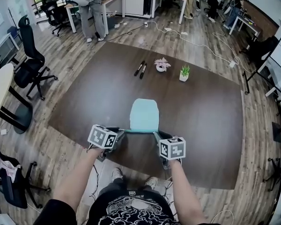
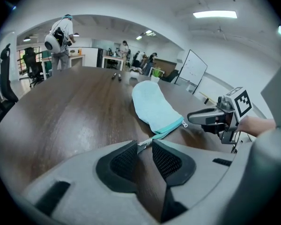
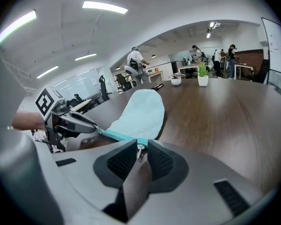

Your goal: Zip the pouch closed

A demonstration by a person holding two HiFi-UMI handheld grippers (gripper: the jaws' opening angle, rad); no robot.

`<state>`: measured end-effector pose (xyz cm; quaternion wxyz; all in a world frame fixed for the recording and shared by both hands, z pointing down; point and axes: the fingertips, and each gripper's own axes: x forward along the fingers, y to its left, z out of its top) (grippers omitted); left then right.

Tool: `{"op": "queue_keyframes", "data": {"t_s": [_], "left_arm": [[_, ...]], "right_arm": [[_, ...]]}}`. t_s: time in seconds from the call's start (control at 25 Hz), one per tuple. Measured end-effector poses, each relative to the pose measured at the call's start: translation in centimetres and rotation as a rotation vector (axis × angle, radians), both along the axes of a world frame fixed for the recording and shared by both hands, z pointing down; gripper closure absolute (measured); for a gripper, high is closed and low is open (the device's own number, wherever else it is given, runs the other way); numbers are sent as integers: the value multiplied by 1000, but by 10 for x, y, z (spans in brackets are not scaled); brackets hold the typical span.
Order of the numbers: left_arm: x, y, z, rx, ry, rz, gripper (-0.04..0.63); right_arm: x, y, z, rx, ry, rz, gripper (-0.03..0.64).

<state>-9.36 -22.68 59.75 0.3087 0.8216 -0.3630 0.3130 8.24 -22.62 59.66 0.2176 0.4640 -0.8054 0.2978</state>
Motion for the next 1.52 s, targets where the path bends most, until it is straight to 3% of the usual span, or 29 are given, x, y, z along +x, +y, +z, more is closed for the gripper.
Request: {"op": "queue_keyframes", "data": {"t_s": [0.28, 0.6, 1.08, 1.52], "left_arm": [[11, -12, -34, 101, 60, -33, 509], [18, -17, -49, 132, 113, -63, 509], [60, -41, -106, 256, 167, 13, 509], [102, -62, -182, 439, 134, 99, 511]], "right_arm": [[9, -4, -22, 41, -19, 60, 551], [23, -13, -55, 108, -24, 126, 557], [42, -23, -117, 229, -17, 201, 566], [84, -22, -196, 399, 18, 313, 597]]}}
